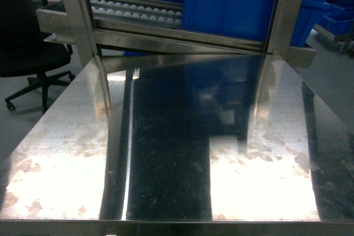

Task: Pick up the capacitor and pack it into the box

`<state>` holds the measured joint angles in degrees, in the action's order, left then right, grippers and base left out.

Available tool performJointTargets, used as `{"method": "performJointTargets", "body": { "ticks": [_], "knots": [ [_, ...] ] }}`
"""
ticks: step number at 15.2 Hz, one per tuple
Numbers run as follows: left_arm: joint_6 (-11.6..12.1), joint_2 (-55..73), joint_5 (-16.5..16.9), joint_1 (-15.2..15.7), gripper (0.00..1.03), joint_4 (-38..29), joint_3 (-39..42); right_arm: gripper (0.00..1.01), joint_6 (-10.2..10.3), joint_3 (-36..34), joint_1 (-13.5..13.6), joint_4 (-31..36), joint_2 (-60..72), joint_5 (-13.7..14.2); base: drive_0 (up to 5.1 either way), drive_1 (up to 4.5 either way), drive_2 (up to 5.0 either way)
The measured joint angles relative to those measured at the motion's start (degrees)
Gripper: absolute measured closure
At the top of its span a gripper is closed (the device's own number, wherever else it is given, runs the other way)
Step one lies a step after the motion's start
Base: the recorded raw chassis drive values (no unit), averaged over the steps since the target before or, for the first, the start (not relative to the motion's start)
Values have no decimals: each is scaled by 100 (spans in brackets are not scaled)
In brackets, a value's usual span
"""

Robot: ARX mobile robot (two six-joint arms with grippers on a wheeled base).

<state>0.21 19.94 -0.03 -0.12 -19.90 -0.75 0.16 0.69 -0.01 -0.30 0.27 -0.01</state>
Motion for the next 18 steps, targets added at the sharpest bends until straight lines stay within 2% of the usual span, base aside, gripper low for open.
{"method": "performJointTargets", "body": {
  "ticks": [1,8,9,10,18],
  "knots": [
    [0,-284,2,0,59,293,2,3,0,-2,0,0,0,0,0,0,0],
    [2,-1045,2,0,59,1086,0,3,-2,0,0,0,0,0,0,0,0],
    [2,-1556,17,0,59,1882,-2,3,-2,0,0,0,0,2,0,0,0],
    [0,-1967,-2,0,59,1980,-2,3,0,0,0,-2,0,0,0,0,0],
    [0,-1954,0,0,59,2028,-2,3,0,0,0,0,0,0,0,0,0]
  ]
}}
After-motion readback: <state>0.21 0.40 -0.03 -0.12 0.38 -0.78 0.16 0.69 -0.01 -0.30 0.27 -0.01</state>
